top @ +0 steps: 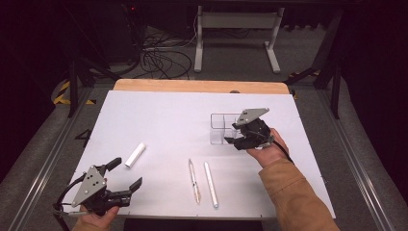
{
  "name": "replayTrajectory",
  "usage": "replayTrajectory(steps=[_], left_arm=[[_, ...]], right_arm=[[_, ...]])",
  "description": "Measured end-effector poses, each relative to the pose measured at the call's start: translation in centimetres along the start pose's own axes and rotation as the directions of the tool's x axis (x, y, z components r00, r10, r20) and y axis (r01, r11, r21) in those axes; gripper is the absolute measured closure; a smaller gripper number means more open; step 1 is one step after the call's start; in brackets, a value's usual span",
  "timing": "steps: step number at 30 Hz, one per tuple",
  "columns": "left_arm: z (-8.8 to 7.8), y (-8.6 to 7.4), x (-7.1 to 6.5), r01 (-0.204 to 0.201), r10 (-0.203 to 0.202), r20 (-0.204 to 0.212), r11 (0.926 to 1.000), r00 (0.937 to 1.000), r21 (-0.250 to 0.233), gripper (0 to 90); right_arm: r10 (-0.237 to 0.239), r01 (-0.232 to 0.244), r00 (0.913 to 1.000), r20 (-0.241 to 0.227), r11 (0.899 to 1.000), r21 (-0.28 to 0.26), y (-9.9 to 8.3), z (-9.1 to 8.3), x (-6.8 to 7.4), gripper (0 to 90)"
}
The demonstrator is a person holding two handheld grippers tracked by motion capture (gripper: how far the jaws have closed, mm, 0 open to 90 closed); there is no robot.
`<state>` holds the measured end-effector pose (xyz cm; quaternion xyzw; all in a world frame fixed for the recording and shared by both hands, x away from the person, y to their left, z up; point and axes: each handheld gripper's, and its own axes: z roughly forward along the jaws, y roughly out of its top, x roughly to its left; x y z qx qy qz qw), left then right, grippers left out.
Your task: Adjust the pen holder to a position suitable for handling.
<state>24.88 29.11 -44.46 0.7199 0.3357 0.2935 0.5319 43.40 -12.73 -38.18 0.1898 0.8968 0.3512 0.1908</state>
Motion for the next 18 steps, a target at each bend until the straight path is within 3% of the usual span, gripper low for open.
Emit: replayTrajectory(steps=[4,14,18], left_arm=[[0.0,0.0,0.0,-0.005,0.005,0.001,1.0000,1.0000,0.004,10.8],[0.1,0.0,0.1,-0.006,0.006,0.002,1.0000,1.0000,0.005,10.8],[0.2,-0.1,0.1,-0.004,0.004,0.002,1.0000,1.0000,0.005,10.8]], right_arm=[[0.022,-0.022,0.9996,0.019,0.999,0.029,0.0,0.6,-0.6,46.4],[0.064,-0.065,0.9979,0.008,0.996,0.055,-0.1,2.0,-1.5,53.1],[0.049,-0.048,0.9988,-0.003,0.996,0.073,-0.1,2.4,-1.6,54.9]])
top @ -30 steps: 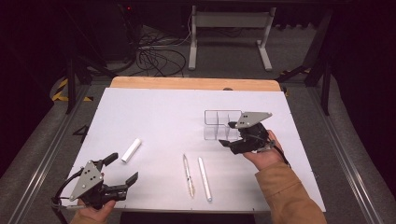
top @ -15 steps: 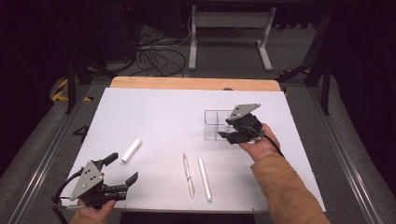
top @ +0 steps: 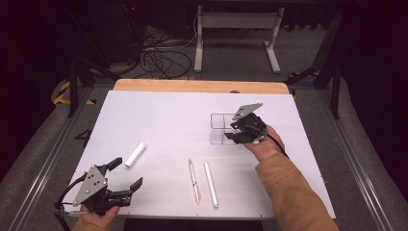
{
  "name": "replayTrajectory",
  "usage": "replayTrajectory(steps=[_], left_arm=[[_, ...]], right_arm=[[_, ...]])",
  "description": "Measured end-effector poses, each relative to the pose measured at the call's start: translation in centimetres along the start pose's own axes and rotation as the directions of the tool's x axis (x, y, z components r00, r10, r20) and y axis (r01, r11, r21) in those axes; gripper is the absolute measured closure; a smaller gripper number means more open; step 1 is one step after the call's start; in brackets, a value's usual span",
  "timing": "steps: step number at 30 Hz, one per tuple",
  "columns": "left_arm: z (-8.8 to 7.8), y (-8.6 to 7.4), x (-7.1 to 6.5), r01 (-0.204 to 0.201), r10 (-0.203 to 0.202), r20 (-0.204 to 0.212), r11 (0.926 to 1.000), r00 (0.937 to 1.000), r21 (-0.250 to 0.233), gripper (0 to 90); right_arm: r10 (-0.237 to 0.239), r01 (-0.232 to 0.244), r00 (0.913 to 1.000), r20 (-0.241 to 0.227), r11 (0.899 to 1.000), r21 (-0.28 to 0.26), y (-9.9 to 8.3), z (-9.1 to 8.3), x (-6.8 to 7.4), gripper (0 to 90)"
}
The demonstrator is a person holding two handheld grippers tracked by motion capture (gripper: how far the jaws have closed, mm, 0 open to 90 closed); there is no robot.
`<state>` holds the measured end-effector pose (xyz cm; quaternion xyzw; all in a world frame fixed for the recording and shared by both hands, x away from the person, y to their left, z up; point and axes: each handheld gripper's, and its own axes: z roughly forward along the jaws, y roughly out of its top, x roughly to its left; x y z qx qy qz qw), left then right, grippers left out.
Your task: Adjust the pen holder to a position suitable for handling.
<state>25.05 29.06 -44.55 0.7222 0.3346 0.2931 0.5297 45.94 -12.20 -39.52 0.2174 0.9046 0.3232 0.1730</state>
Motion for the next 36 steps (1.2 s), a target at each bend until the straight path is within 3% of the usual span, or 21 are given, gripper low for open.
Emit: replayTrajectory(steps=[22,28,36], left_arm=[[0.1,0.0,0.0,-0.002,0.002,0.005,1.0000,1.0000,0.006,10.9],[0.1,0.0,0.0,-0.004,0.004,0.004,1.0000,1.0000,0.004,10.8],[0.1,0.0,0.0,-0.004,0.004,0.004,1.0000,1.0000,0.005,10.9]], right_arm=[[-0.051,0.052,0.9987,-0.010,0.996,0.078,0.3,2.7,0.1,57.6],[-0.072,0.072,0.9974,-0.010,0.990,0.118,0.3,3.6,0.4,58.5],[-0.098,0.097,0.9952,0.002,0.988,0.122,0.3,3.8,0.6,61.4]])
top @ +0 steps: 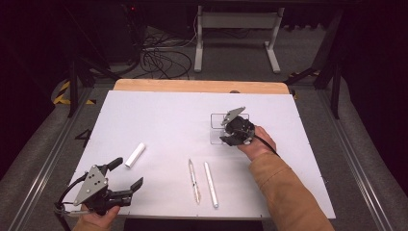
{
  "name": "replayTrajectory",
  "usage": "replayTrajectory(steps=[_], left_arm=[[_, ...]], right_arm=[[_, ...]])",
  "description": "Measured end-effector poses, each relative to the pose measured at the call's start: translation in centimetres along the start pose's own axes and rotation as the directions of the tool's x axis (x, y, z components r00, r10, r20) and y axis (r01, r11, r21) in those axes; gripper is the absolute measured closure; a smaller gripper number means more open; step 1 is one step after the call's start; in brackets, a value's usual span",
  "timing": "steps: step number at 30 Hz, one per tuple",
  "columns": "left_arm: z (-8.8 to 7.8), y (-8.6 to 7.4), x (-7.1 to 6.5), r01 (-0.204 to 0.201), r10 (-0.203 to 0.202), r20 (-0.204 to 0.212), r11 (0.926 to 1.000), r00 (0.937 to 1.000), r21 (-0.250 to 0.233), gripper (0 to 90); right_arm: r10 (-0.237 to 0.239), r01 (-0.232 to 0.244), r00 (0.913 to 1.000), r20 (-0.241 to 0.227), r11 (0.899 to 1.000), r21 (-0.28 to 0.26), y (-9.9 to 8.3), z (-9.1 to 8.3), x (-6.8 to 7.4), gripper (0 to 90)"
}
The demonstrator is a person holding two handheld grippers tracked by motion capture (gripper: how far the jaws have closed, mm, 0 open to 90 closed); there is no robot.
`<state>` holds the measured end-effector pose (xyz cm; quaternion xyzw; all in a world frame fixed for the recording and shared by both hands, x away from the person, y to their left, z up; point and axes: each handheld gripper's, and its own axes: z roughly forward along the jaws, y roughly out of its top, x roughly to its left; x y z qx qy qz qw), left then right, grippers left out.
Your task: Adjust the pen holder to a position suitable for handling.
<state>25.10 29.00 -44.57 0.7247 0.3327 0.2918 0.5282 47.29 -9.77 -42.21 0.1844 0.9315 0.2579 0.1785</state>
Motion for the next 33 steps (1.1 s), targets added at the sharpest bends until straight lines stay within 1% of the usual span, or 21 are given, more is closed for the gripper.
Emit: replayTrajectory(steps=[8,13,18,20,21,22,23,24,25,26,27,28,29,30,31,32,33], left_arm=[[0.0,0.0,-0.1,0.005,-0.005,-0.003,1.0000,1.0000,0.000,10.9],[0.0,0.0,-0.1,0.002,-0.002,-0.002,1.0000,1.0000,-0.001,10.9],[0.0,0.0,-0.1,0.003,-0.003,-0.002,1.0000,1.0000,-0.001,10.9],[0.0,0.0,-0.1,0.002,-0.002,-0.003,1.0000,1.0000,-0.001,11.0],[0.0,0.0,-0.1,0.002,-0.002,-0.002,1.0000,1.0000,-0.001,11.0],[0.0,0.0,-0.1,0.001,-0.001,-0.002,1.0000,1.0000,-0.001,11.0],[0.0,0.0,-0.1,0.001,-0.001,-0.002,1.0000,1.0000,-0.003,10.9],[0.0,0.0,-0.1,0.001,-0.001,-0.002,1.0000,1.0000,-0.003,10.9],[0.0,0.0,0.0,0.001,-0.001,-0.002,1.0000,1.0000,-0.004,11.0],[0.0,0.0,0.0,0.001,-0.001,-0.002,1.0000,1.0000,-0.004,10.9],[0.0,0.0,0.0,0.002,-0.002,-0.001,1.0000,1.0000,-0.004,10.9],[0.0,0.0,0.0,0.003,-0.003,-0.001,1.0000,1.0000,-0.004,11.0],[0.0,0.0,0.0,0.004,-0.004,0.000,1.0000,1.0000,-0.002,11.0],[0.0,0.0,0.0,0.004,-0.004,0.001,1.0000,1.0000,-0.002,10.9],[0.0,0.0,0.0,0.003,-0.003,0.000,1.0000,1.0000,-0.002,10.9],[0.0,0.0,0.0,0.003,-0.003,0.001,1.0000,1.0000,-0.002,10.9],[0.0,0.0,0.0,0.003,-0.003,0.001,1.0000,1.0000,-0.002,11.0]], right_arm=[[-0.022,0.022,0.9998,0.003,1.000,0.002,0.0,-0.1,0.0,63.3],[-0.037,0.037,0.9993,-0.007,0.999,0.003,0.0,-0.1,-0.1,65.1],[-0.076,0.076,0.9970,-0.011,0.997,0.004,0.2,-0.7,0.1,75.0],[-0.096,0.097,0.9952,-0.018,0.995,0.016,0.5,-0.9,0.2,80.9],[-0.096,0.097,0.9952,-0.018,0.995,0.016,0.5,-0.9,0.2,80.9],[-0.102,0.103,0.9942,-0.034,0.994,0.024,0.9,-1.2,0.2,85.1],[-0.118,0.119,0.9923,-0.035,0.993,0.023,1.1,-1.3,0.2,85.5],[-0.125,0.125,0.9917,-0.031,0.992,0.017,1.3,-1.5,0.3,85.4],[-0.131,0.131,0.9907,-0.038,0.991,0.011,1.5,-1.6,0.3,85.7],[-0.127,0.127,0.9907,-0.048,0.992,-0.002,1.7,-1.8,0.3,86.0],[-0.127,0.127,0.9907,-0.048,0.992,-0.002,1.7,-1.8,0.3,86.0],[-0.148,0.147,0.9873,-0.057,0.989,-0.025,2.3,-2.1,0.4,86.7],[-0.148,0.147,0.9873,-0.057,0.989,-0.025,2.3,-2.1,0.4,86.7],[-0.176,0.174,0.9828,-0.057,0.984,-0.041,3.0,-2.4,0.7,86.9],[-0.176,0.174,0.9828,-0.057,0.984,-0.041,3.0,-2.4,0.7,86.9],[-0.203,0.199,0.9769,-0.066,0.978,-0.062,3.7,-2.5,1.1,86.7],[-0.218,0.212,0.9728,-0.079,0.975,-0.070,4.0,-2.5,1.3,86.5]])
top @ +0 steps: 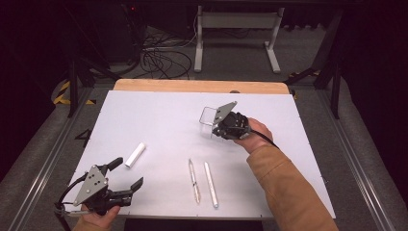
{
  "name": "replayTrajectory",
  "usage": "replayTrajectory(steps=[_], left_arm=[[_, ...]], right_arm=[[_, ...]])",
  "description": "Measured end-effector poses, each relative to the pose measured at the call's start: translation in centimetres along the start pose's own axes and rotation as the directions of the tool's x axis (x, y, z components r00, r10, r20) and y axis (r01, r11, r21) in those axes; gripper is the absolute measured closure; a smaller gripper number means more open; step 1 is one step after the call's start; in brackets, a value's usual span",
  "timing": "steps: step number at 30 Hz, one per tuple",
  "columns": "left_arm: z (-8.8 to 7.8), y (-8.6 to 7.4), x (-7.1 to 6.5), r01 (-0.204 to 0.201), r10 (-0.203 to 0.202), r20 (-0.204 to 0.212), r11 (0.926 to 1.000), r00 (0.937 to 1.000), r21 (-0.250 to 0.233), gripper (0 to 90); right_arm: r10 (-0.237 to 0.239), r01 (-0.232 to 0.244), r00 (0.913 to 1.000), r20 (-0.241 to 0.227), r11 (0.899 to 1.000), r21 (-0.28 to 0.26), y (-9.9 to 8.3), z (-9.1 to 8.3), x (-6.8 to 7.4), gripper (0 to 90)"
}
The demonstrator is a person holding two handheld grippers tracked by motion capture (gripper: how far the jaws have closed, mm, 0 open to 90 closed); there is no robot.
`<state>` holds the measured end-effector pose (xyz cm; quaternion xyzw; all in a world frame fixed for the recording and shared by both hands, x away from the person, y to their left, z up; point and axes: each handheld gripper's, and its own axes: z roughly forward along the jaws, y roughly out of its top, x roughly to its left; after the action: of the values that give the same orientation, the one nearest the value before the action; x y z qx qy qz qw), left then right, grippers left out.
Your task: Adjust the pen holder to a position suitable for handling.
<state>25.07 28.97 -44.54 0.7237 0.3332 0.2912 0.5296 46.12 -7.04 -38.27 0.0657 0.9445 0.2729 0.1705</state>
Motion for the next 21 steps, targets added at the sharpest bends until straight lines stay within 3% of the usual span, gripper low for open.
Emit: replayTrajectory(steps=[7,14,21], left_arm=[[0.0,0.0,0.1,0.002,-0.002,0.000,1.0000,1.0000,-0.002,10.9],[-0.1,-0.1,0.2,0.008,-0.008,0.000,1.0000,1.0000,-0.006,11.0],[-0.1,-0.1,0.2,0.009,-0.009,0.002,0.9999,1.0000,-0.006,10.9]], right_arm=[[-0.076,0.075,0.9957,-0.053,0.997,-0.008,2.3,1.3,0.7,86.3],[-0.157,0.159,0.9805,-0.118,0.987,0.006,3.6,3.2,1.5,85.8],[-0.148,0.153,0.9787,-0.142,0.988,0.022,3.7,4.4,1.7,85.5]])
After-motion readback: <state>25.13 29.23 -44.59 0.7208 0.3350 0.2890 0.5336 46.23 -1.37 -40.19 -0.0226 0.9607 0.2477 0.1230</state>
